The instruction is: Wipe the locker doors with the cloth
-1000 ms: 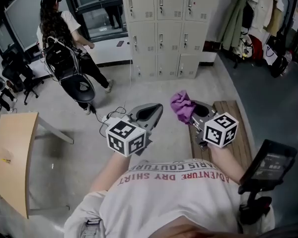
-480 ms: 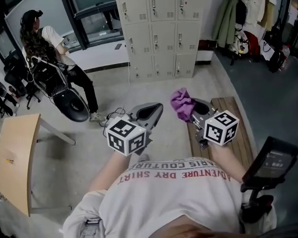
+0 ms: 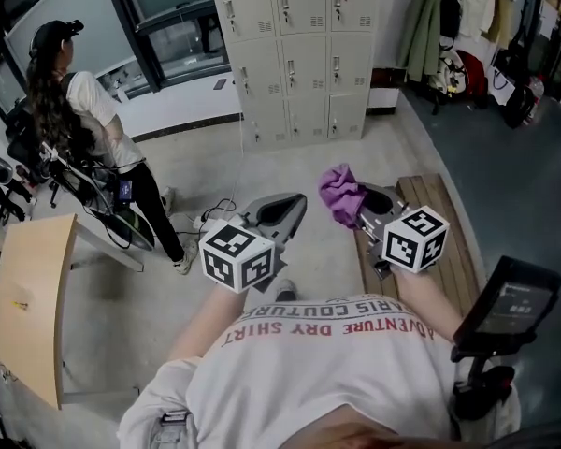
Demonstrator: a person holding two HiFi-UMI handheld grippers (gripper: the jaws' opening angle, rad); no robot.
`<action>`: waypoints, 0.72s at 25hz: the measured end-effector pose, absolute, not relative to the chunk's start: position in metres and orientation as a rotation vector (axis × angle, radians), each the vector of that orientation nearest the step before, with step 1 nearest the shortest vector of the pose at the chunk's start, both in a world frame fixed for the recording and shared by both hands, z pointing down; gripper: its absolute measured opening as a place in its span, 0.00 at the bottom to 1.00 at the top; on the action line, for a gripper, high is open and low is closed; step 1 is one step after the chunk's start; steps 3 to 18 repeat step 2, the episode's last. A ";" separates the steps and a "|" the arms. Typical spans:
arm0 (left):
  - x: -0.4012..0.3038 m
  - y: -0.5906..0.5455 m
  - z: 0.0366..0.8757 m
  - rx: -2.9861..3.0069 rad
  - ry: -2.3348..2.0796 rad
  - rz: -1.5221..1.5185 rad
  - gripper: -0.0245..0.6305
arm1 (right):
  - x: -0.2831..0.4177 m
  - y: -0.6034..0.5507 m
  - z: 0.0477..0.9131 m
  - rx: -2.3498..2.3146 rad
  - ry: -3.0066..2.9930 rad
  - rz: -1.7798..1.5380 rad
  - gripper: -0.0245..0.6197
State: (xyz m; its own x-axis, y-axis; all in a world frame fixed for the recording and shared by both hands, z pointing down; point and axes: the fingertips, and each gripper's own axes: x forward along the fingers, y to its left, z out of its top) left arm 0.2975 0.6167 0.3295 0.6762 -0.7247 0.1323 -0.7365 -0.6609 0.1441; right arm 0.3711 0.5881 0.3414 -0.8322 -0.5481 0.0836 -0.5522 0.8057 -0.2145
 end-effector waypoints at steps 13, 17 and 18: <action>0.296 0.625 0.333 2.712 -1.189 0.092 0.04 | 0.368 0.597 0.345 0.902 -2.971 0.349 0.15; 0.296 0.625 0.333 2.712 -1.189 0.092 0.04 | 0.368 0.597 0.345 0.902 -2.971 0.349 0.15; 0.296 0.625 0.333 2.712 -1.189 0.092 0.04 | 0.368 0.597 0.345 0.902 -2.971 0.349 0.15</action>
